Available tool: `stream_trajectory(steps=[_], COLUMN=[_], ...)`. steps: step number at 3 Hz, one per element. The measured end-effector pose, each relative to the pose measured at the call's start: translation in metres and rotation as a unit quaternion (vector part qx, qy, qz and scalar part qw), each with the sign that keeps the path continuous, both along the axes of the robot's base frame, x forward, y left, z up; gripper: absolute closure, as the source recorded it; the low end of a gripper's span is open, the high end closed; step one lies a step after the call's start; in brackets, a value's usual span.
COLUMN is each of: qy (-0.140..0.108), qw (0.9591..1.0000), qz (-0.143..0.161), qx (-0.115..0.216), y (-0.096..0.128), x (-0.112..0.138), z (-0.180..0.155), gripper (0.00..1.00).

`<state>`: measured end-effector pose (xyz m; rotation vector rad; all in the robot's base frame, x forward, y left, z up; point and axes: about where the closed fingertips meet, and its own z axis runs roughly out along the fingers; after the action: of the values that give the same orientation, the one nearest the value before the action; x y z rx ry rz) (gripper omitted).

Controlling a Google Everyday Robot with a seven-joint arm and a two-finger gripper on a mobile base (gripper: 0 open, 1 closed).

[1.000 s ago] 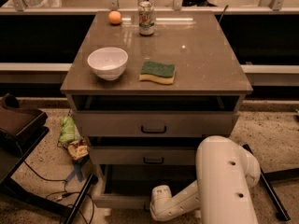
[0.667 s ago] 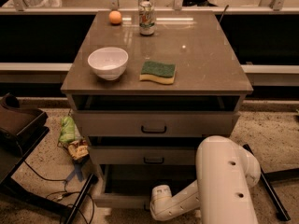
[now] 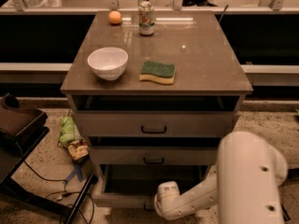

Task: Open bottom drawer

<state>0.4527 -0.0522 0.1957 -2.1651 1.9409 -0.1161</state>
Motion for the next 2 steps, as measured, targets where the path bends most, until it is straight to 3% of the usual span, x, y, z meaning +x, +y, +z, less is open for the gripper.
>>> stream_trajectory(steps=[1,2], qy=[-0.035,-0.074], qw=[0.9992,0.9967], qz=[0.019,0.029], qx=[0.008,0.012], y=[-0.017,-0.032], x=[0.006,0.028], z=[0.073,0.130], gripper=[1.00,1.00])
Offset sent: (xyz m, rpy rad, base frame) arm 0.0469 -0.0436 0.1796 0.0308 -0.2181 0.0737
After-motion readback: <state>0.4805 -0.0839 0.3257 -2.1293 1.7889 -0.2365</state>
